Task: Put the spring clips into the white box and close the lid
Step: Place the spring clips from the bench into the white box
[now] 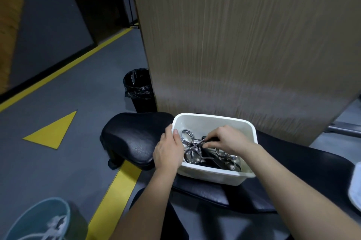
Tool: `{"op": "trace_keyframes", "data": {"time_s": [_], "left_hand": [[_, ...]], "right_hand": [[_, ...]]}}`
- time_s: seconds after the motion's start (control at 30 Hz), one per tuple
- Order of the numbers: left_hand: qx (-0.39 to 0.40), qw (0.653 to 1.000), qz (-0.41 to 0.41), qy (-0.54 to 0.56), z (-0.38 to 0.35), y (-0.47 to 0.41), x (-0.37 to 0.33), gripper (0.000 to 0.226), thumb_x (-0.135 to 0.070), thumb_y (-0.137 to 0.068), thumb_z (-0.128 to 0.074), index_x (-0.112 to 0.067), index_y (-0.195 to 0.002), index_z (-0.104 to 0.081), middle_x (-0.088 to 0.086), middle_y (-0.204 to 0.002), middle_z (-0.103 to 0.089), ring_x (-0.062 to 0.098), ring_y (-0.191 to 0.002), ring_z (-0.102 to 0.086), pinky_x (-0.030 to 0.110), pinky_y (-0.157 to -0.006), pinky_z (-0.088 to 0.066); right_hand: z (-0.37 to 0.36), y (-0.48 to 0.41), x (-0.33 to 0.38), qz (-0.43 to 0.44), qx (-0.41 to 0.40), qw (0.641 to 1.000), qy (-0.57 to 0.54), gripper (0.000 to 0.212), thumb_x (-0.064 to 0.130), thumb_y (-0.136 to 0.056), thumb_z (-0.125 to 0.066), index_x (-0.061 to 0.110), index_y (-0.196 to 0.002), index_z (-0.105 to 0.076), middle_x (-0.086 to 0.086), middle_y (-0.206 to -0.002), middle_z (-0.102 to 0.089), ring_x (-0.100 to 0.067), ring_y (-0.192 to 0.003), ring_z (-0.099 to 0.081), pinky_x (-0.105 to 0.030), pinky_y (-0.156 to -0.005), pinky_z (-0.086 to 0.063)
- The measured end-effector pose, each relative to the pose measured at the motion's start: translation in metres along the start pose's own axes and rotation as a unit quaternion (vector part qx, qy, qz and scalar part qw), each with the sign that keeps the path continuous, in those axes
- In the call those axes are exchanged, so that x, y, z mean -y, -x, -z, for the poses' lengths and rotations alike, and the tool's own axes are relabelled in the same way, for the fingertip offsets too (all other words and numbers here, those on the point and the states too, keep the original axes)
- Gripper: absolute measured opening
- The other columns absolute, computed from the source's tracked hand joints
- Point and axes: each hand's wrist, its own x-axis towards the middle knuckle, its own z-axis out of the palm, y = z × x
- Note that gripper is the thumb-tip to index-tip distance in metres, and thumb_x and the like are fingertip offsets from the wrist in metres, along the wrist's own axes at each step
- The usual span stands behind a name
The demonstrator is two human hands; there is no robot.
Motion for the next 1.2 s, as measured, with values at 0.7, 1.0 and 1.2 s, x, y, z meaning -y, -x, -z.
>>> {"op": "trace_keyframes", "data": {"time_s": [0.7, 1.0, 1.2], "left_hand": [[0.010, 1.000, 0.007, 0.013, 0.004, 0.002, -0.005, 0.043, -0.044, -0.103, -0.025, -0.031, -0.141, -0.040, 0.006, -0.133, -0.059, 0.034, -0.112, -0.060, 0.044, -0.090, -0.044], [0.012, 1.000, 0.015, -0.013, -0.002, -0.002, 0.000, 0.042, -0.039, -0.104, -0.030, -0.009, -0.123, -0.052, 0.020, -0.118, -0.066, 0.043, -0.107, -0.060, 0.046, -0.088, -0.046], [0.033, 0.999, 0.022, 0.005, 0.002, -0.008, -0.002, 0.031, -0.029, -0.104, -0.036, -0.006, -0.108, -0.058, 0.025, -0.108, -0.067, 0.047, -0.102, -0.059, 0.047, -0.085, -0.048]], "right_hand": [[-0.031, 0.004, 0.002, -0.108, 0.010, 0.994, 0.010, 0.081, 0.060, -0.095, -0.041, 0.018, -0.156, -0.009, -0.009, -0.154, -0.026, -0.035, -0.131, -0.048, -0.047, -0.101, -0.044], [-0.015, 0.047, -0.037, -0.296, -0.276, 0.912, -0.063, 0.056, 0.028, -0.090, -0.057, 0.005, -0.139, -0.045, -0.020, -0.143, -0.048, -0.040, -0.127, -0.048, -0.044, -0.100, -0.042], [-0.020, 0.059, -0.052, -0.360, -0.182, 0.885, -0.234, 0.027, 0.021, -0.095, -0.052, 0.000, -0.103, -0.066, -0.022, -0.107, -0.069, -0.037, -0.097, -0.065, -0.030, -0.070, -0.042]]}}
